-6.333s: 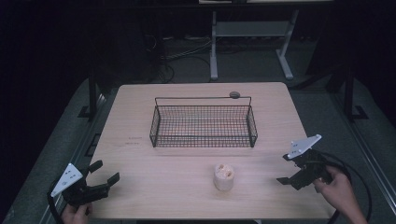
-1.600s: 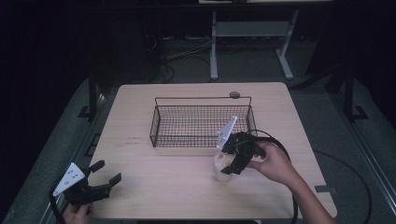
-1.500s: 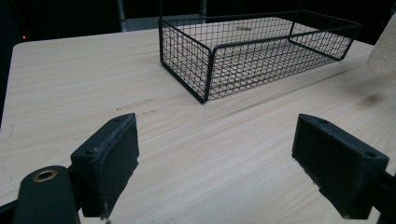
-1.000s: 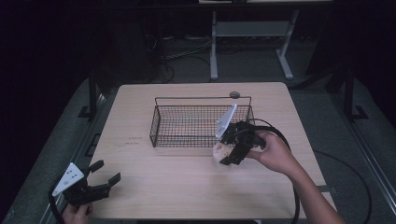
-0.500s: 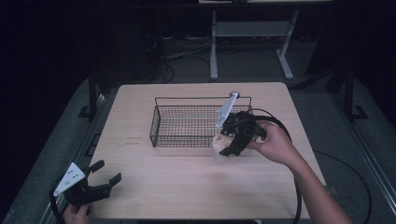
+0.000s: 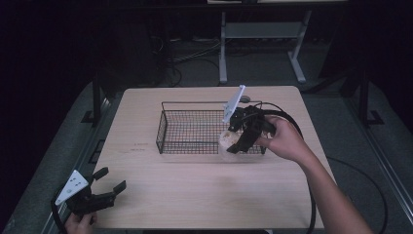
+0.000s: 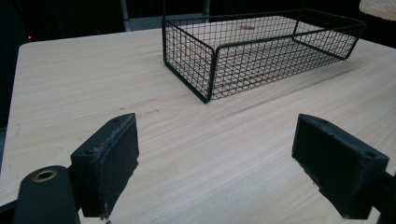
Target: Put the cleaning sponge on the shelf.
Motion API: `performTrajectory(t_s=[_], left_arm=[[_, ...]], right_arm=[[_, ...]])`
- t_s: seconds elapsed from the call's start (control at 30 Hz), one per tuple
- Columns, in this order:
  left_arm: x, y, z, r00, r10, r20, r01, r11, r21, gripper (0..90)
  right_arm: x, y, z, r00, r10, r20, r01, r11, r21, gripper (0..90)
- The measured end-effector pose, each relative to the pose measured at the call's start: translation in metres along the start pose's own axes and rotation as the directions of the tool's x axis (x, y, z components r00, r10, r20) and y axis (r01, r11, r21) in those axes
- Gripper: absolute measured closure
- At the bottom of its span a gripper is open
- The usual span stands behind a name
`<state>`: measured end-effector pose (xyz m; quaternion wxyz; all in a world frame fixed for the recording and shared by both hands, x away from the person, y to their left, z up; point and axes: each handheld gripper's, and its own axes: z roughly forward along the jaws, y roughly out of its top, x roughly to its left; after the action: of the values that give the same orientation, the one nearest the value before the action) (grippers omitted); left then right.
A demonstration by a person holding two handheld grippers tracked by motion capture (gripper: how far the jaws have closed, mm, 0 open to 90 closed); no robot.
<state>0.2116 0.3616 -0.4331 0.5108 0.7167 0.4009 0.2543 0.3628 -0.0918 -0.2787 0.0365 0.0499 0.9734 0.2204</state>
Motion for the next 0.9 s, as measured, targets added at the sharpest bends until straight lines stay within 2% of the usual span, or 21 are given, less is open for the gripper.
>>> performTrajectory(t_s=[0.13, 0.4, 0.47, 0.9], left_arm=[[0.0, 0.0, 0.0, 1.0, -0.002, -0.001, 0.002, 1.0, 0.001, 13.9], [0.0, 0.0, 0.0, 1.0, -0.001, -0.001, 0.001, 1.0, 0.0, 13.9], [0.0, 0.0, -0.001, 1.0, -0.002, -0.002, 0.002, 1.0, 0.0, 13.9], [0.0, 0.0, 0.0, 1.0, -0.003, -0.001, 0.003, 1.0, -0.001, 14.0]], right_arm=[[-0.003, 0.003, -0.001, 1.0, 0.002, -0.006, -0.003, 1.0, -0.01, 29.6], [-0.011, 0.008, -0.004, 0.9999, 0.003, 0.01, -0.003, 1.0, 0.009, 29.6], [-0.014, 0.008, -0.005, 0.9999, 0.011, 0.006, -0.011, 1.0, -0.004, 29.6], [-0.032, 0.016, -0.009, 0.9992, 0.029, 0.026, -0.03, 1.0, 0.011, 29.6]])
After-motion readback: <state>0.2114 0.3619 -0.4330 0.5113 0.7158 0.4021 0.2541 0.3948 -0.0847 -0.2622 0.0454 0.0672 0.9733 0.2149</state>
